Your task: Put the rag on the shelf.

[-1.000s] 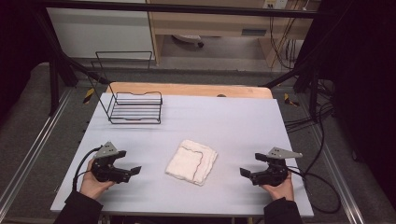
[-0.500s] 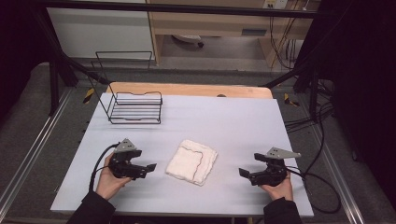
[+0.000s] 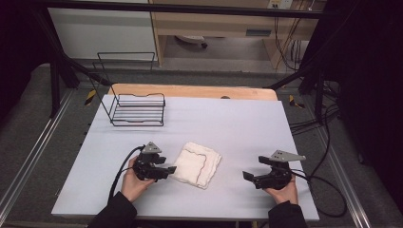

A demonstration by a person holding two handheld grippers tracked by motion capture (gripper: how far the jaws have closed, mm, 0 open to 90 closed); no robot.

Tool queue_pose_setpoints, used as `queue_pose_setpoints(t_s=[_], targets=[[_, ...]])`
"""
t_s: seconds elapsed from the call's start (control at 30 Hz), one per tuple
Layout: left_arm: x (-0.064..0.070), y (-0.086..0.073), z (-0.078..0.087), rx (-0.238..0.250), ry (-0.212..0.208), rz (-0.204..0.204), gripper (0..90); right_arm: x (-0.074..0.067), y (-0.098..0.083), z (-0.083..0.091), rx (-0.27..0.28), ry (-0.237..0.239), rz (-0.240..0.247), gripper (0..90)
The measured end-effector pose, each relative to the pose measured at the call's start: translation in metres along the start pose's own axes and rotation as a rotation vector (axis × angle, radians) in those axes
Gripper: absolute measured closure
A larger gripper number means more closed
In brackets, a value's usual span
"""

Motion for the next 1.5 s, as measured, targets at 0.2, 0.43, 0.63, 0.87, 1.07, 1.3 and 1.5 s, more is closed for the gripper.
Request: queue_pose_setpoints(t_s=[0.2, 0.43, 0.63, 0.87, 1.07, 1.3, 1.5], targets=[[0.003, -0.005, -0.010, -0.026, -0.005, 0.024, 53.4, 0.000, 0.000, 0.000, 0.000, 0.001, 0.005, 0.7], [0.006, -0.005, -0.012, -0.049, -0.013, 0.062, 67.6, 0.000, 0.000, -0.001, -0.001, 0.001, 0.005, 0.8], [0.010, -0.004, -0.011, -0.062, 0.005, 0.083, 79.2, -0.001, 0.000, -0.002, -0.003, 0.004, 0.007, 0.8], [0.016, -0.004, -0.006, -0.059, 0.037, 0.046, 83.2, -0.003, 0.000, -0.003, -0.007, 0.008, 0.006, 0.9], [0.022, -0.009, 0.012, -0.052, 0.055, 0.040, 83.5, -0.005, 0.001, -0.005, -0.004, 0.014, 0.006, 1.0], [0.027, -0.015, 0.020, -0.060, 0.052, 0.019, 76.9, -0.008, 0.001, -0.008, -0.009, 0.017, 0.007, 1.0], [0.012, -0.003, 0.019, -0.011, 0.058, -0.007, 48.9, -0.008, 0.001, -0.009, -0.012, 0.016, 0.012, 0.9]])
Point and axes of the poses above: each handheld gripper's, and its own axes: z roughly backward along the jaws, y roughly out of its top, x roughly to its right, the point moved 2 cm from there along -z, roughly forward along the jaws, and after that the axes turned 7 degrees about x, right-handed, at the moved point
